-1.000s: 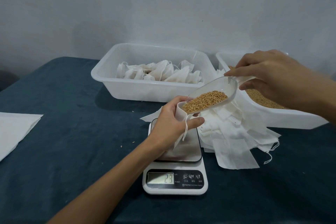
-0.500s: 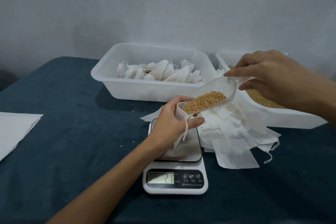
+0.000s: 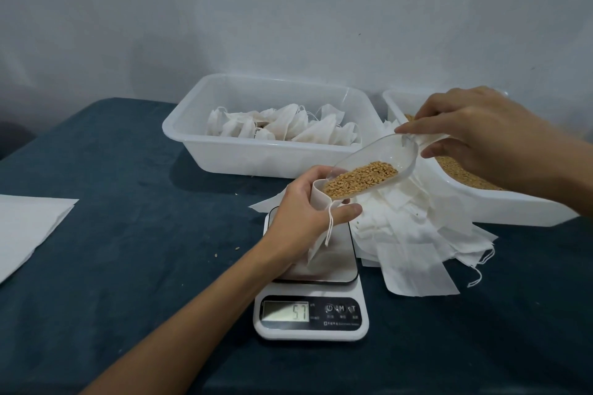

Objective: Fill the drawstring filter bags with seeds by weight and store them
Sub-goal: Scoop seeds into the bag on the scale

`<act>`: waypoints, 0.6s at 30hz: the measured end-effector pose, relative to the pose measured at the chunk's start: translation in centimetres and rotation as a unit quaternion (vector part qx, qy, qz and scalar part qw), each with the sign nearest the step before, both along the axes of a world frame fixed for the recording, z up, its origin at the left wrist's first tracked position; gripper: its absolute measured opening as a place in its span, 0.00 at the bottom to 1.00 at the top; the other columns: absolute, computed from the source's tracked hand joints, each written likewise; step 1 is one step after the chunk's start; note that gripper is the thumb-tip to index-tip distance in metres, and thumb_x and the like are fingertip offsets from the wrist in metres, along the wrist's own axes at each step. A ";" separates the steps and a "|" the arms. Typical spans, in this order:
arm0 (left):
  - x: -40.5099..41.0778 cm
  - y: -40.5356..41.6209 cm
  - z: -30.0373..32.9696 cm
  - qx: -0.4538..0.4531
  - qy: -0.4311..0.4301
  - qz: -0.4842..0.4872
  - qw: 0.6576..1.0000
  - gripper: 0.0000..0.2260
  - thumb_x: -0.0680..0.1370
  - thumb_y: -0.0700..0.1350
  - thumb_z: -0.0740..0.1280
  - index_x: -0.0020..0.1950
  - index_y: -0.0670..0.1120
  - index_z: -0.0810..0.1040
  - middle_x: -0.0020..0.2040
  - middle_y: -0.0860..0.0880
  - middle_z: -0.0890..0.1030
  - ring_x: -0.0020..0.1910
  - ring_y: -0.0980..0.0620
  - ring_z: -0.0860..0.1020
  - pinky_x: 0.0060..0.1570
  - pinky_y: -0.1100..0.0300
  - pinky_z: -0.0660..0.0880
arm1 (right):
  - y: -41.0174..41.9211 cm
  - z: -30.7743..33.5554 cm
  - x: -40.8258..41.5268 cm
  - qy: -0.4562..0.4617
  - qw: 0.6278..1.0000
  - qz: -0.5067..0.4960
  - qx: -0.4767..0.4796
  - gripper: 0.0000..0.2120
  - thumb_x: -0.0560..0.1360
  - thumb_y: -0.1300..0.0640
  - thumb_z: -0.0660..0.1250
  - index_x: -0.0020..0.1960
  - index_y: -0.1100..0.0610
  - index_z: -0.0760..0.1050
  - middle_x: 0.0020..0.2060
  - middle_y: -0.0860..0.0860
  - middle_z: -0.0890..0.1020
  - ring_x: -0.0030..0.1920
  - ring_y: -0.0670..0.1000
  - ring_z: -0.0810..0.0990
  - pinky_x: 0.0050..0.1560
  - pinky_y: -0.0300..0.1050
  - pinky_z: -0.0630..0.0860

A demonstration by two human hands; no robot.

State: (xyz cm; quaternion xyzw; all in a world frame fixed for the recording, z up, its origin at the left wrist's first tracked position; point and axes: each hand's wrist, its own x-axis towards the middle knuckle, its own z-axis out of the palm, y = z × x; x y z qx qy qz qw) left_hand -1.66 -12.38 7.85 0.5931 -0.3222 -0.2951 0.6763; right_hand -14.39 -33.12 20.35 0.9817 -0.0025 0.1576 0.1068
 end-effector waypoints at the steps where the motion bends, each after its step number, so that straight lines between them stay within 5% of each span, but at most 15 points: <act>1: 0.0 0.0 0.1 -0.002 0.003 -0.001 1.000 0.21 0.74 0.32 0.77 0.65 0.43 0.78 0.58 0.41 0.84 0.49 0.54 0.84 0.50 0.65 0.80 | 0.0 0.0 0.0 0.001 1.000 -0.002 0.000 0.20 0.73 0.62 0.75 0.64 0.53 0.82 0.51 0.51 0.82 0.51 0.58 0.78 0.55 0.59 0.71; 14: 0.1 -0.1 -0.2 0.007 -0.014 0.005 1.000 0.22 0.73 0.34 0.78 0.65 0.45 0.79 0.60 0.43 0.84 0.49 0.56 0.85 0.54 0.61 0.82 | 0.1 0.0 0.1 -0.006 1.000 0.009 -0.010 0.20 0.72 0.64 0.76 0.63 0.55 0.82 0.50 0.53 0.83 0.49 0.60 0.79 0.53 0.54 0.68; 18: 0.3 -0.1 -0.3 0.016 -0.017 0.010 1.000 0.22 0.73 0.37 0.79 0.64 0.50 0.80 0.64 0.45 0.83 0.57 0.52 0.84 0.66 0.48 0.78 | 0.1 0.0 0.0 -0.007 1.000 0.006 -0.009 0.20 0.73 0.64 0.76 0.63 0.54 0.82 0.51 0.52 0.83 0.50 0.60 0.78 0.54 0.56 0.69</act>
